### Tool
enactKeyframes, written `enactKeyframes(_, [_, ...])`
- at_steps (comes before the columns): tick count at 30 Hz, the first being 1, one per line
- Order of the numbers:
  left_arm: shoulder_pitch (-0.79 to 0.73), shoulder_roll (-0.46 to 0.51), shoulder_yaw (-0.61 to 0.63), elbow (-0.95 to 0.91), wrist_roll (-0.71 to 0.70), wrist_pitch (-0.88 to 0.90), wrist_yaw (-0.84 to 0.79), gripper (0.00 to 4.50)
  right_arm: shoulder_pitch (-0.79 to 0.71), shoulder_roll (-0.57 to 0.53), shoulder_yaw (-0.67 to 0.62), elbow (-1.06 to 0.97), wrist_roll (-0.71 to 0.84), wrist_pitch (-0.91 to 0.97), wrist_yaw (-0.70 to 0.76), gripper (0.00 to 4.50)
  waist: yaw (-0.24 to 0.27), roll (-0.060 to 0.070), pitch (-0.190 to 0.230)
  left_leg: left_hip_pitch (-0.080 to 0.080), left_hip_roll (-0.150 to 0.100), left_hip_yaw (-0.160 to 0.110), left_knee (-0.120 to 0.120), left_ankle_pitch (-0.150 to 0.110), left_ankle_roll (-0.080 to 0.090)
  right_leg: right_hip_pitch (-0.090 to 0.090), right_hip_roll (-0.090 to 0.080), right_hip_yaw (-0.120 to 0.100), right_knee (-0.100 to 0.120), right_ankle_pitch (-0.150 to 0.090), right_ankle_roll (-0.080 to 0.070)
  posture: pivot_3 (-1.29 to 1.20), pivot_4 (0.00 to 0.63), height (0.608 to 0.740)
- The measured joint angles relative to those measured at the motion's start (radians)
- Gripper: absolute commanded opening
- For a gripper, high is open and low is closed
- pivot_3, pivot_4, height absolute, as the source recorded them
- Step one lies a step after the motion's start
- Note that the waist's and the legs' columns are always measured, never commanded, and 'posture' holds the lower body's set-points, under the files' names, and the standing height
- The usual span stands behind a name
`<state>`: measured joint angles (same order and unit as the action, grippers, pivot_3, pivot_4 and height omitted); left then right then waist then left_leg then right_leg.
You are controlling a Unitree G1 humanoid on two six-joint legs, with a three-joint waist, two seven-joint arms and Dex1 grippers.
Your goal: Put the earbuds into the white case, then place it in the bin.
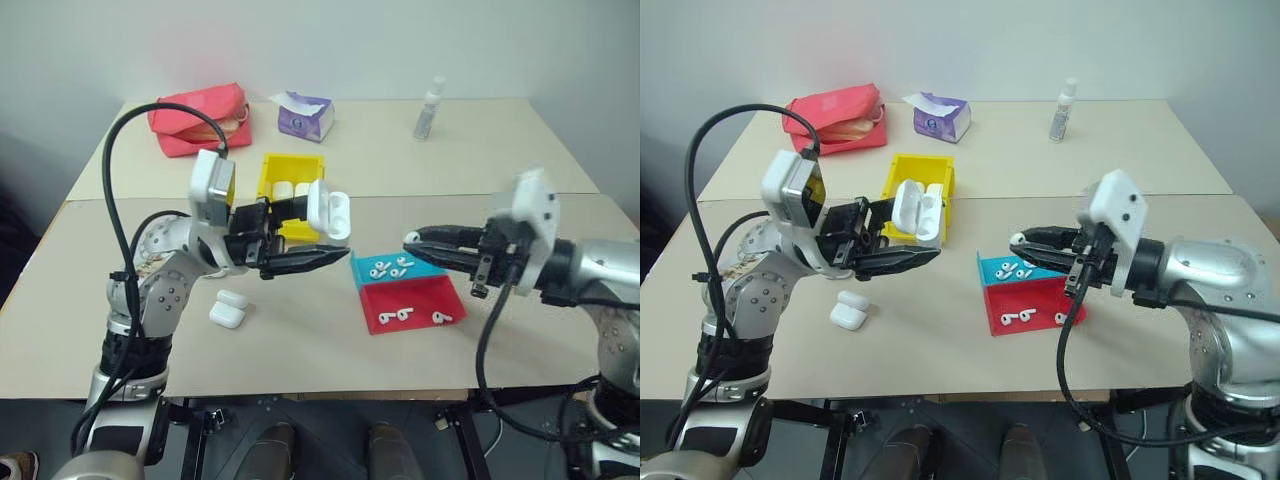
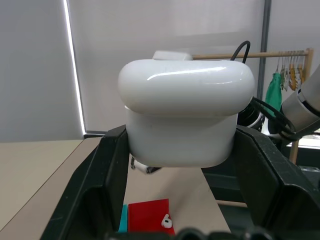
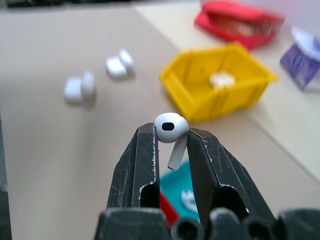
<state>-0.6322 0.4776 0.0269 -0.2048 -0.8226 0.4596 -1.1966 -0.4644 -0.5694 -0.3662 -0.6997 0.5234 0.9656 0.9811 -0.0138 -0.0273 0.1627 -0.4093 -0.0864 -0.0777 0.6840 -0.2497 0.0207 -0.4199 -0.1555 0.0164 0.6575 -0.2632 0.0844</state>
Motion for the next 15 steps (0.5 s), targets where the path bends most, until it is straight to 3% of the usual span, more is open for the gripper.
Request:
enactKeyframes(6, [-0.031, -0.011, -0.011, 0.026, 0.001, 0.003, -0.018, 2.77, -0.079, 0.153, -0.007, -0.069, 0.183, -0.022, -0.208, 0.63, -0.003, 0.0, 0.0, 0.001, 0.0, 0.0, 0.0, 0.0, 0.0, 0.0, 0.0, 0.001, 0.005, 0.0, 0.0, 0.0, 0.15, 0.74])
enactKeyframes(15, [-0.038, -0.014, -0.031, 0.039, 0.003, 0.01, -0.03, 2.77, -0.114, 0.209, 0.057, -0.056, 0.348, -0.072, -0.375, 0.63, -0.005, 0.0, 0.0, 0.001, 0.0, 0.0, 0.0, 0.0, 0.0, 0.0, 0.0, 0.001, 0.005, 0.0, 0.0, 0.0, 0.15, 0.74])
